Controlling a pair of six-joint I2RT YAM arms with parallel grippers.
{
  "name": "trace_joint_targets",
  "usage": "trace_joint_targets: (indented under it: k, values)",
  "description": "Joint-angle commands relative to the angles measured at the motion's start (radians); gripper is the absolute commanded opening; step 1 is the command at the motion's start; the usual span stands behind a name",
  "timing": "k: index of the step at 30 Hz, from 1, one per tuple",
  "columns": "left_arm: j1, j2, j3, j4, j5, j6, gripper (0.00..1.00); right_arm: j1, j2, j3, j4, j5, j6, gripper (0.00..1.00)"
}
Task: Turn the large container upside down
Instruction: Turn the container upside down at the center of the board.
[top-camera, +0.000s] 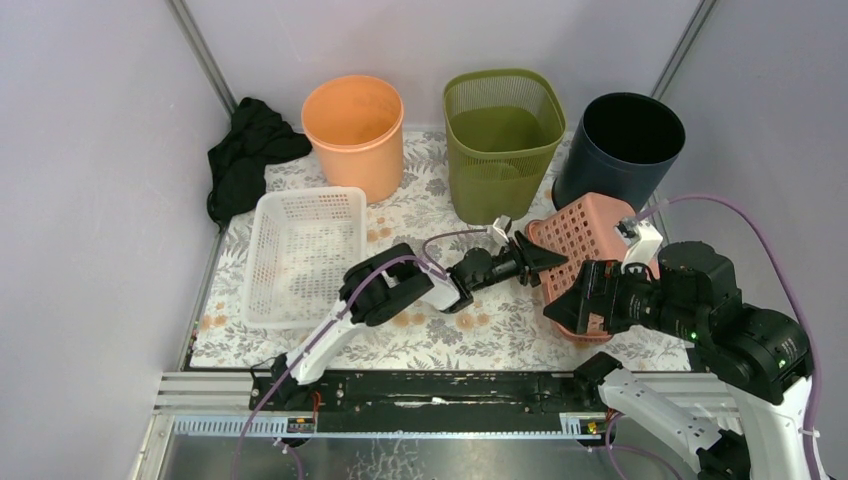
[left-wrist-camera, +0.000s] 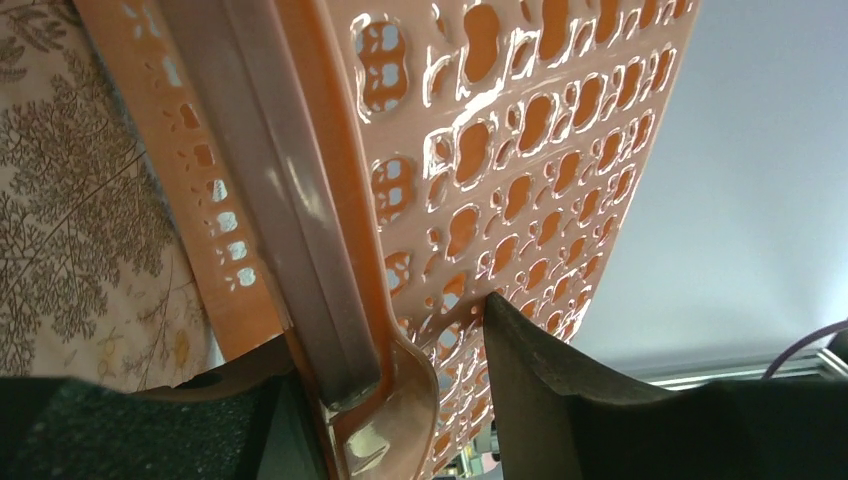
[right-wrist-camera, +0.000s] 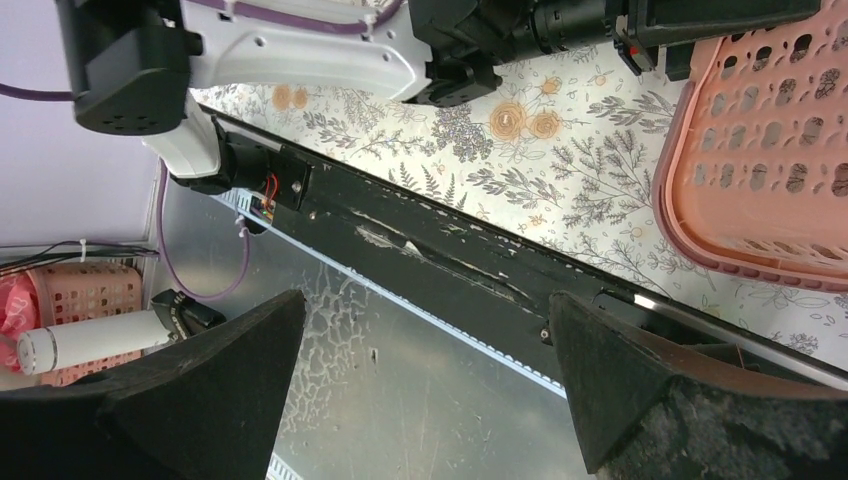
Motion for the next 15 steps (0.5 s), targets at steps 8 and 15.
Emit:
trace_joint_targets:
  k: [8,15]
  values:
    - [0.028,-0.18,-0.038,-0.609,0.131,0.223,0.61,0.002,-0.028,-0.065,0.073,-0.046,0.024,1.0]
    - [0.051,-0.2,-0.089,-0.66,0.155,0.256,0.86,0.002,-0.039,-0.102,0.089,-0.052,0.028,0.99]
